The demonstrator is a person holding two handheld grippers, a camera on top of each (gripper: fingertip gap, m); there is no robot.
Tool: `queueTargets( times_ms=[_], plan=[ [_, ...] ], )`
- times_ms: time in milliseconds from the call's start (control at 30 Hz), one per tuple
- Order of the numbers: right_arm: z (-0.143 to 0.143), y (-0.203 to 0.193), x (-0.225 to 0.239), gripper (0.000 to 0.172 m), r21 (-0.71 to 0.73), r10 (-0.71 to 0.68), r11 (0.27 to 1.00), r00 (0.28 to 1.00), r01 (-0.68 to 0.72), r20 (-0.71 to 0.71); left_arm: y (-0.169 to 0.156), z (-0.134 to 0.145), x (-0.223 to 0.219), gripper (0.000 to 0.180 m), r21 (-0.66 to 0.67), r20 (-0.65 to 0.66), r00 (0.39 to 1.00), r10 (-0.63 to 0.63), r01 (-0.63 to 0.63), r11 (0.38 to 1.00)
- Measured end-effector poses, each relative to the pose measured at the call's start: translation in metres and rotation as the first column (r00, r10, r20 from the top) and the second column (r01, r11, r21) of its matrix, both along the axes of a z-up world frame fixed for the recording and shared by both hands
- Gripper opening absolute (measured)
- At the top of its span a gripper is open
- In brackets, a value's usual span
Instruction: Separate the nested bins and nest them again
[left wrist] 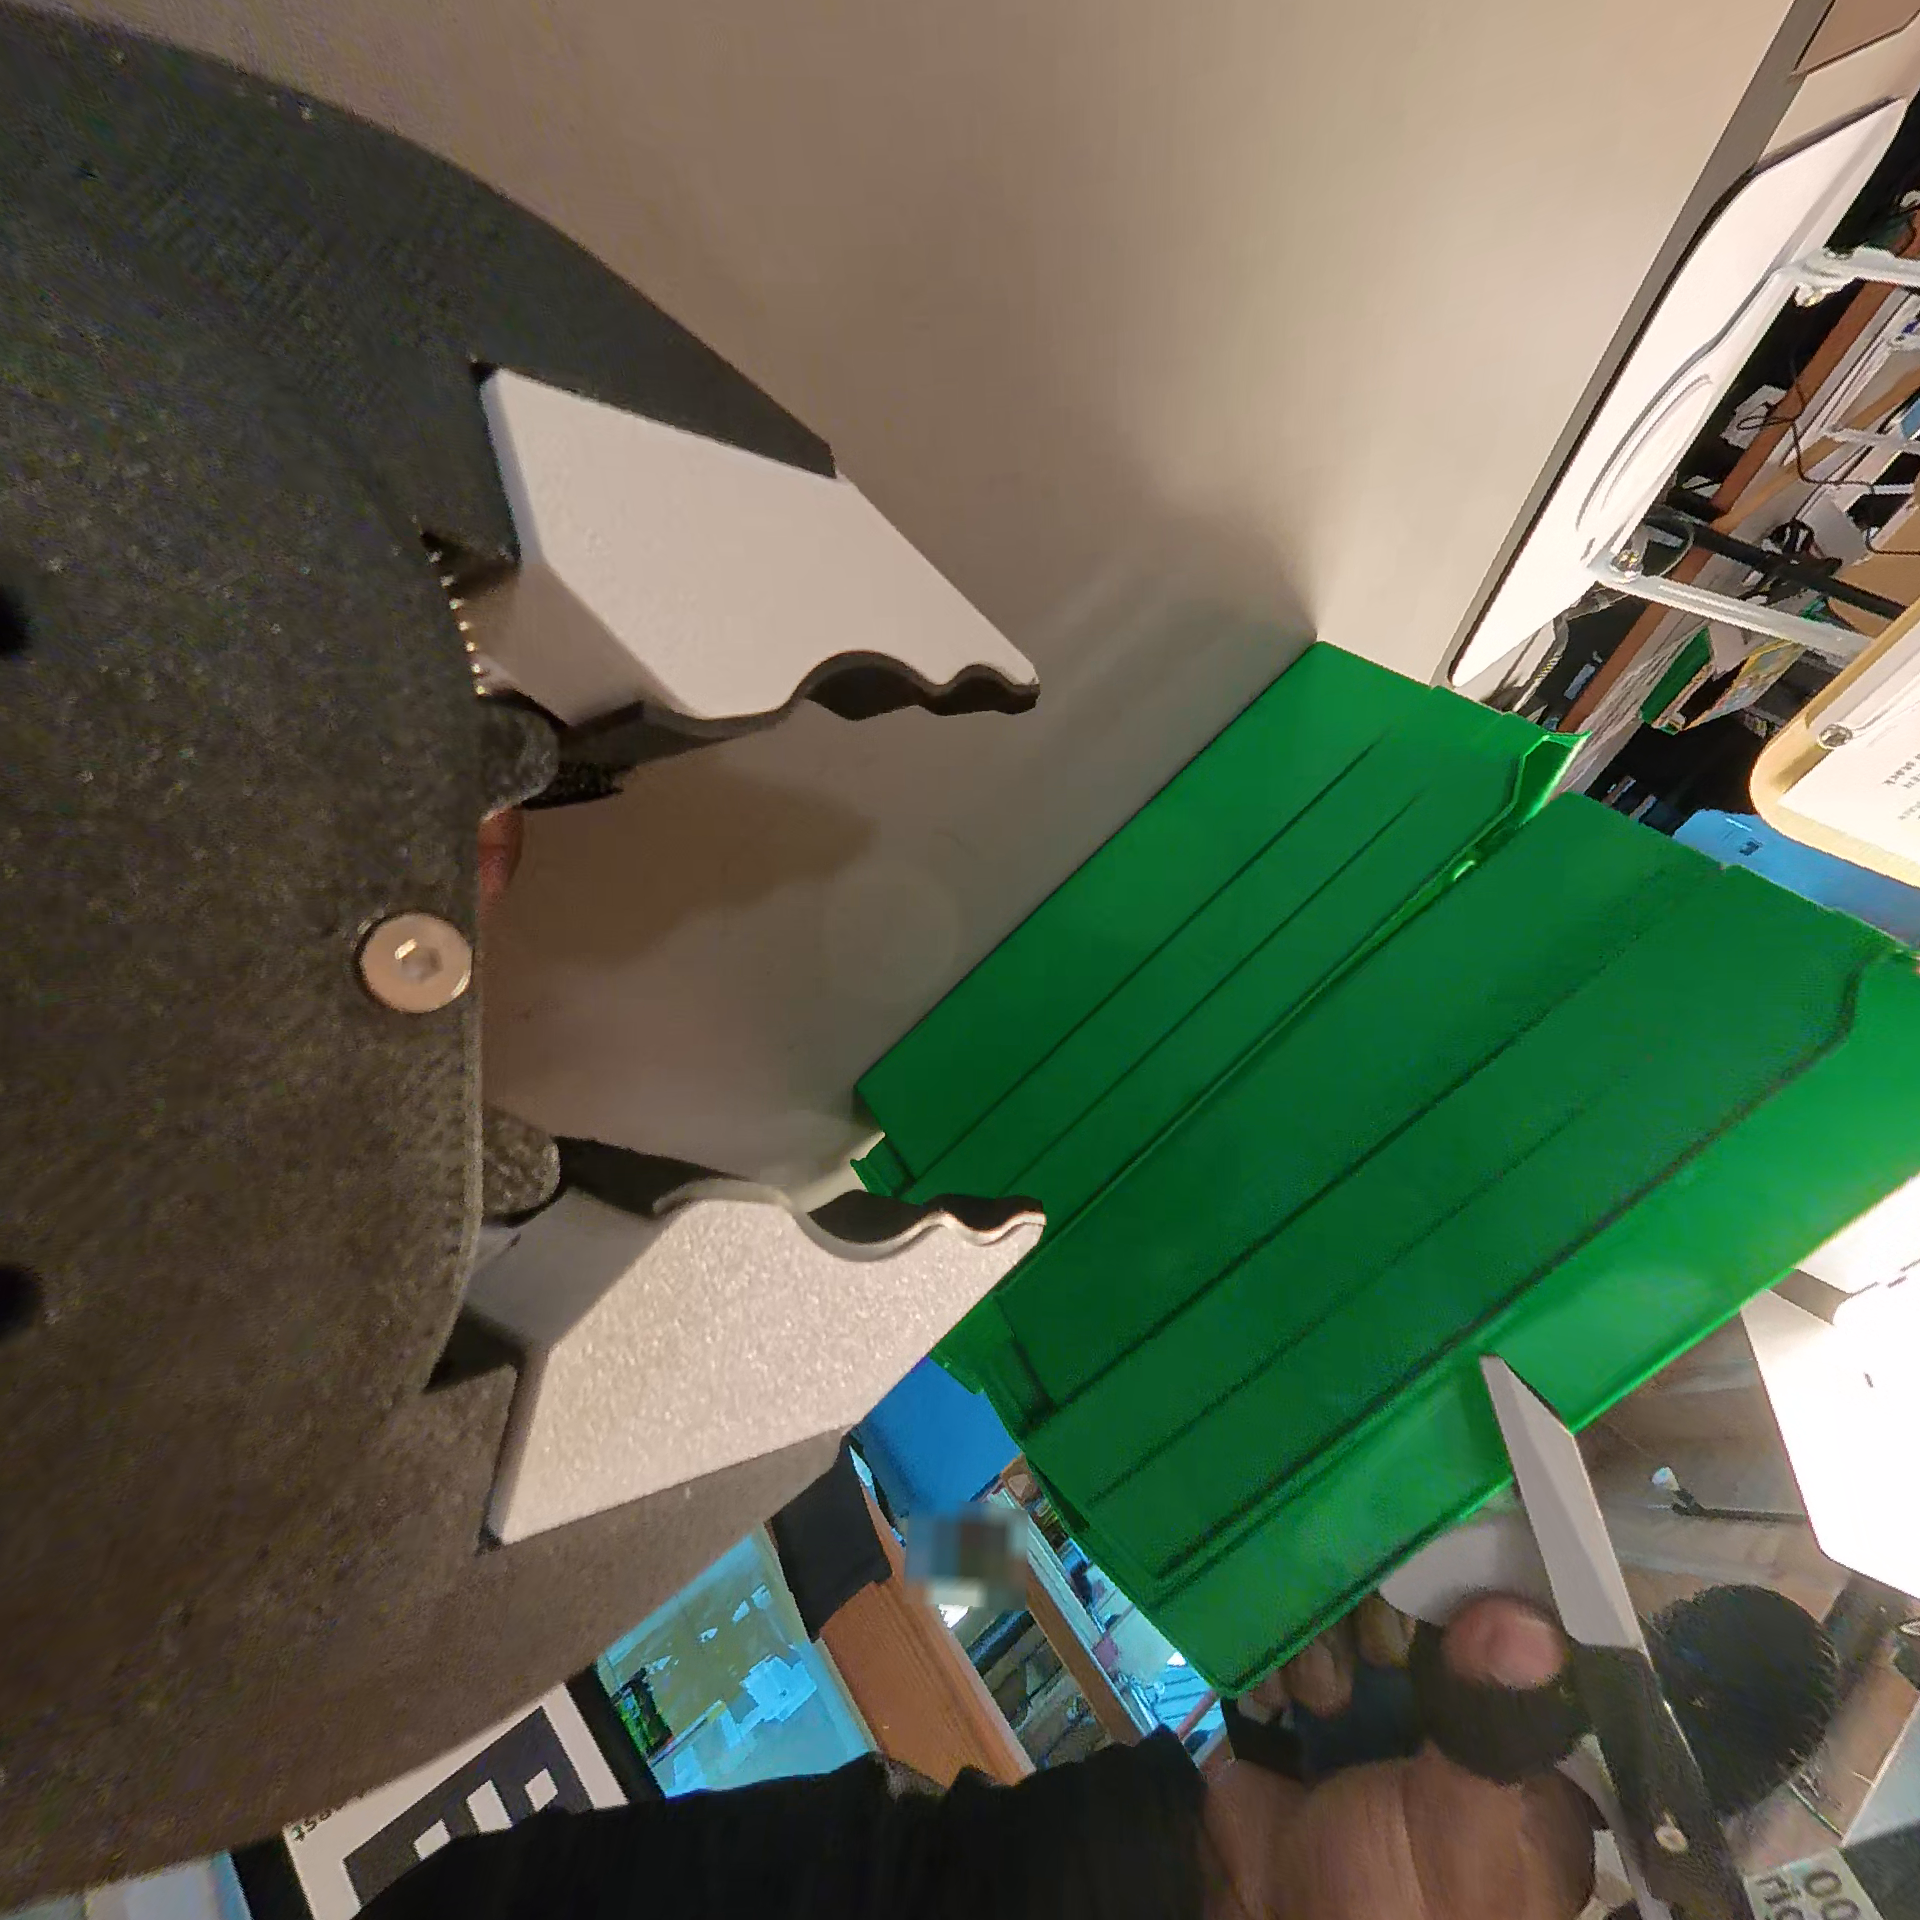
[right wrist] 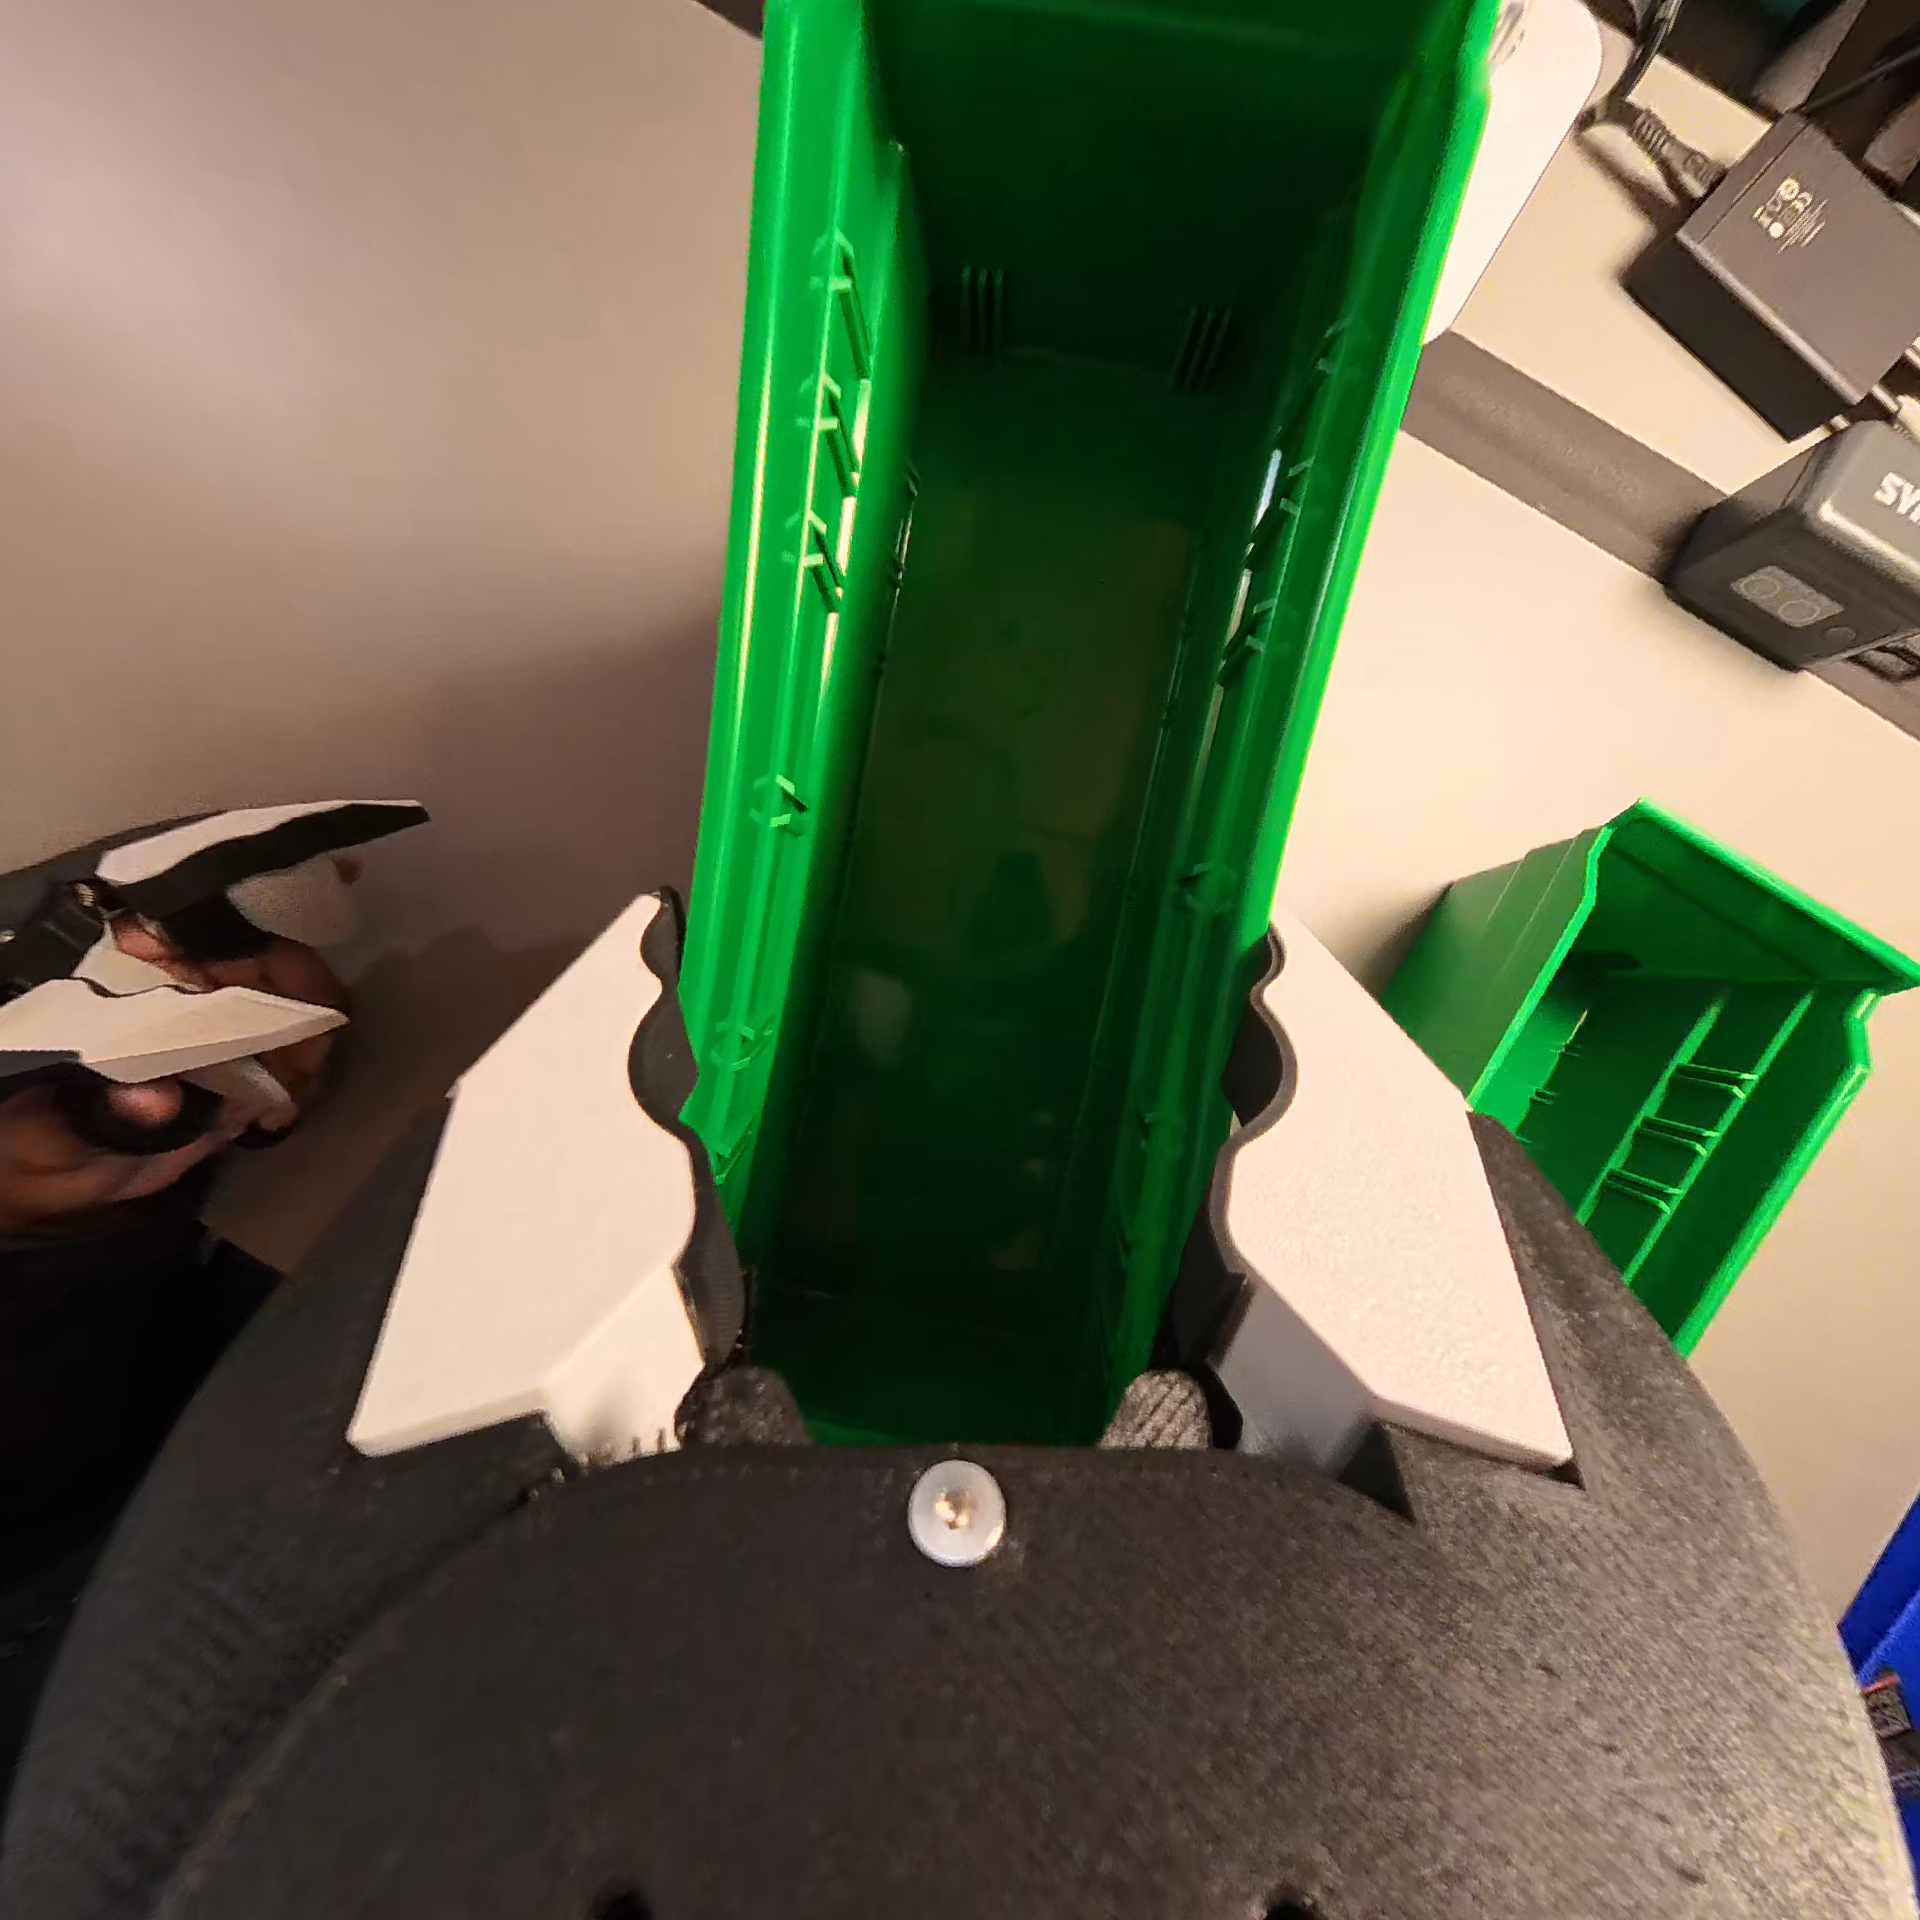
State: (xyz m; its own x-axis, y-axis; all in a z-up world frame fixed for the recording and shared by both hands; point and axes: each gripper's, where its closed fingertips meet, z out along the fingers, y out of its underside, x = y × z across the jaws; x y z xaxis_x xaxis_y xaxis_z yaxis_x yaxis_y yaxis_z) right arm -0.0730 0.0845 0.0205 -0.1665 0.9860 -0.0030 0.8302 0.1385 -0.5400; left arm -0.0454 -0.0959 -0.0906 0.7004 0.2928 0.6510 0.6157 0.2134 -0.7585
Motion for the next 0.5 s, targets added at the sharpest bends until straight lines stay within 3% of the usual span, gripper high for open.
queueTargets(
  times_ms=[333, 500],
  plan=[
    [0.057, -0.046, 0.003, 0.106, -0.021, 0.070, 0.997, 0.993, -0.072, -0.090, -0.002, 0.003, -0.001, 0.093, 0.017, -0.004, 1.000, 0.007, -0.007, 1.000],
    [0.028, -0.100, -0.006, 0.108, -0.042, 0.143, 0.989, 0.989, -0.145, -0.042, -0.012, 0.009, -0.007, 0.092, 0.058, -0.015, 0.999, 0.045, -0.044, 0.997]
  ],
)
